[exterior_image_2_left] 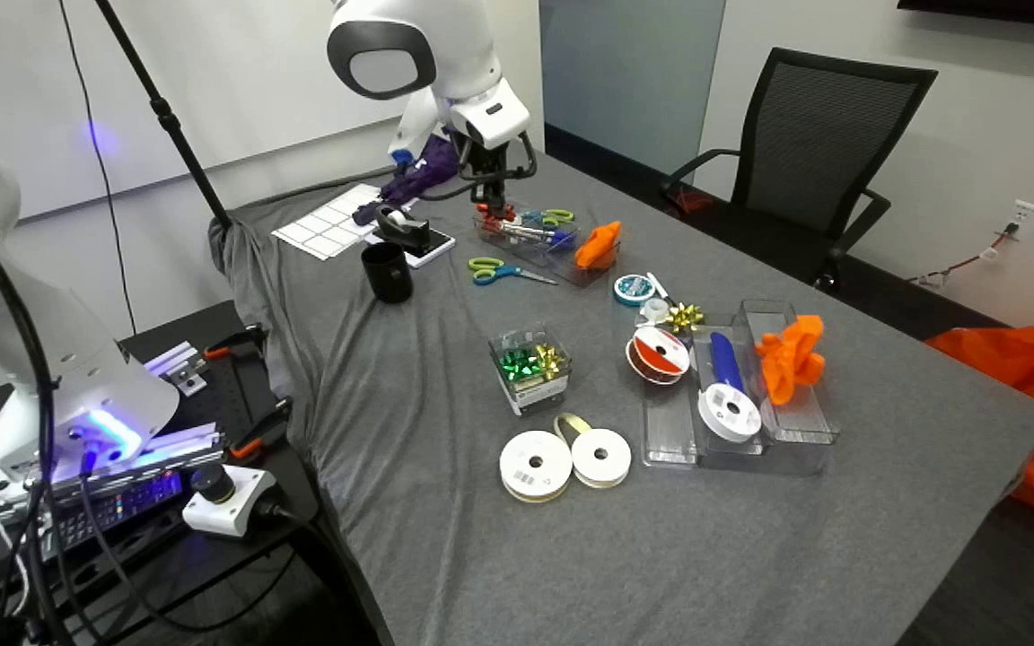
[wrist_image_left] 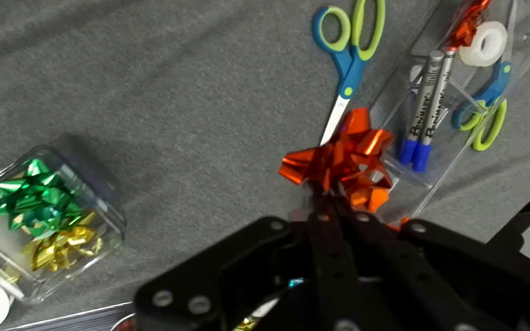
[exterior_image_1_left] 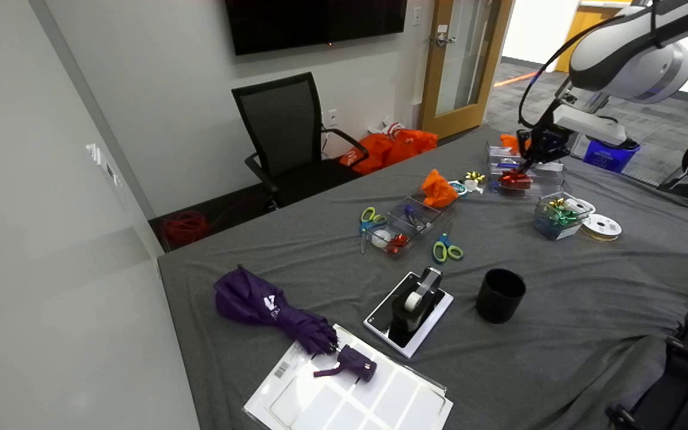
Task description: Move the decoration to the clear object on the left
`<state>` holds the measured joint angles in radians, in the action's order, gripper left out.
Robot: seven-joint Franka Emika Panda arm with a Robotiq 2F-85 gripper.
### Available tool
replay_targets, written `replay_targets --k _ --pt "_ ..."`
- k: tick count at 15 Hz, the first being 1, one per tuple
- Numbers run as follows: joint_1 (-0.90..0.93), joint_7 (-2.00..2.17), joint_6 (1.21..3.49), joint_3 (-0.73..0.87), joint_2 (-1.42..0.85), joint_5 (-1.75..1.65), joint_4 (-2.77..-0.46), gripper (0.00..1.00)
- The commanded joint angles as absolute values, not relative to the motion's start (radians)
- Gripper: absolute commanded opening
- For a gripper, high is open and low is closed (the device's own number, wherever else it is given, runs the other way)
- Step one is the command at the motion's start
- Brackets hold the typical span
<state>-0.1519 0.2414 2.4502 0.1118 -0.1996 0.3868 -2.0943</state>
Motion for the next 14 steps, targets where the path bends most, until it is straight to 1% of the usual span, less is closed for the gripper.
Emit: replay_targets --k 1,6,9,14 --pt "-0.050 0.474 2.494 0.087 -0.236 0.311 -2.055 0.00" --pt "0.052 0.709 2.552 0.051 -0.339 0.312 -1.950 0.00" --pt "0.099 0.849 2.591 0.067 -0.439 0.269 -1.866 0.00" --pt "0.136 1.005 2.558 0.090 -0.596 0.196 -1.719 0.00"
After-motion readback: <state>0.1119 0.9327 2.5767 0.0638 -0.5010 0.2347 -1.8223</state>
